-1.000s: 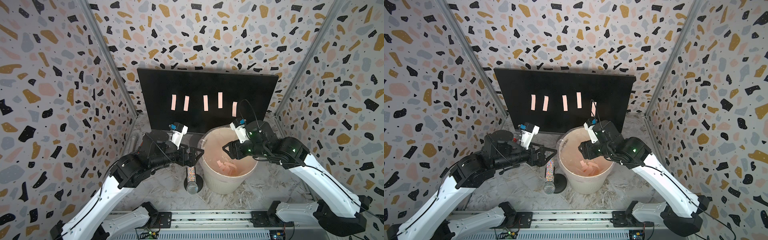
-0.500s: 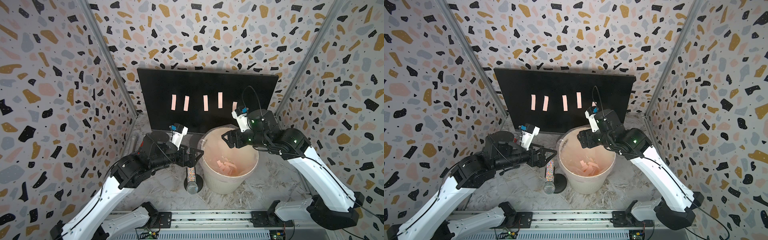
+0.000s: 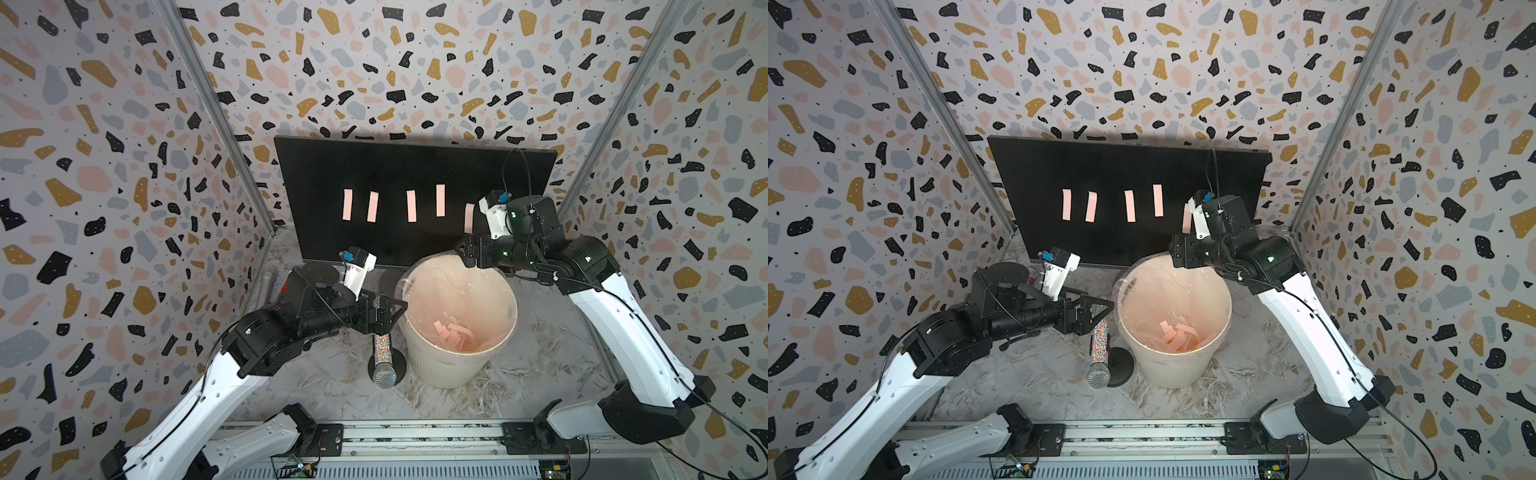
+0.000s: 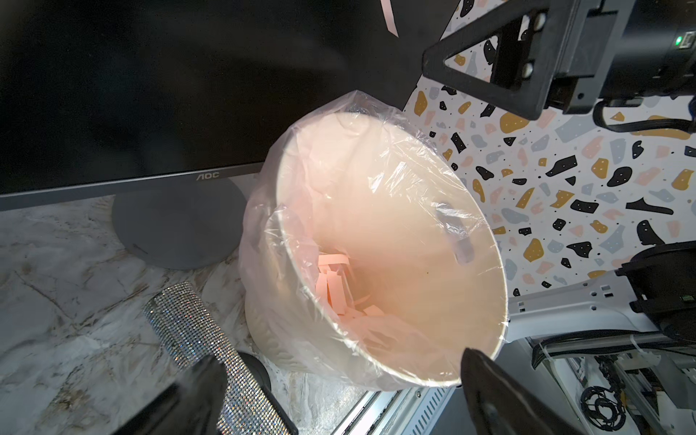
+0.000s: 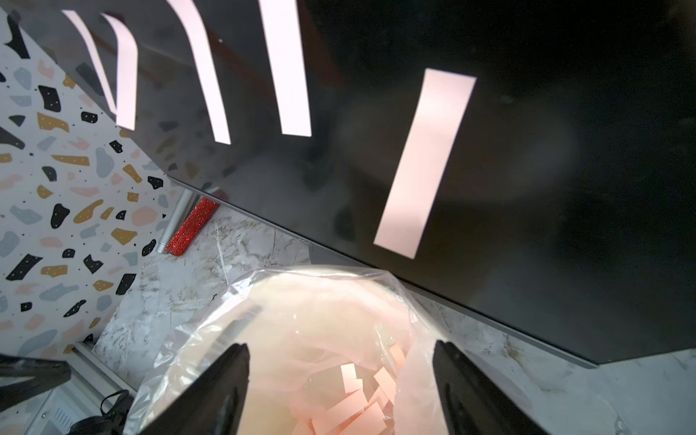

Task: Remove the sticky note from the monitor
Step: Tear off the sticky note from the monitor.

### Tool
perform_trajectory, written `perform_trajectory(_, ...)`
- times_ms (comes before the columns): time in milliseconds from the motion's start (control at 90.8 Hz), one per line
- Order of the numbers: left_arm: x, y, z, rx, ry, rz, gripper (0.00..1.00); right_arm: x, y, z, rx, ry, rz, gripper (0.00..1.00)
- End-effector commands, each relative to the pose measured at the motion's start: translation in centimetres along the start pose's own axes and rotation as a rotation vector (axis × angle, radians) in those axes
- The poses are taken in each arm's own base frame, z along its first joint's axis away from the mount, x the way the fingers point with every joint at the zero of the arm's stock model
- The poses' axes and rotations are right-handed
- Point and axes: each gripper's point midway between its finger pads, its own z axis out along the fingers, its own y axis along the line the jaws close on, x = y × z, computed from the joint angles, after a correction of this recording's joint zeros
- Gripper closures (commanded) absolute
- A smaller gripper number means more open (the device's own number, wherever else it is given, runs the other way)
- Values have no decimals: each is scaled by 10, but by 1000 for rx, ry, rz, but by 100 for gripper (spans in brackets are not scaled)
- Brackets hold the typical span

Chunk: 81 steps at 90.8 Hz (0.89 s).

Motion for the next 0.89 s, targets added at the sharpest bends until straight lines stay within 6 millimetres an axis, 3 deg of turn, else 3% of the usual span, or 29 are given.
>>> perform_trajectory(0, -5, -2, 0, 2, -27, 28, 0, -15, -1, -5, -29, -42, 50, 19)
perform_trajectory(540, -8, -3, -1, -1, -28, 34, 1, -32, -26, 24, -117, -78, 273, 26)
perform_trajectory(881, -7, -1, -1, -5, -26, 38, 0, -37, -28, 34, -197, -124, 379, 35)
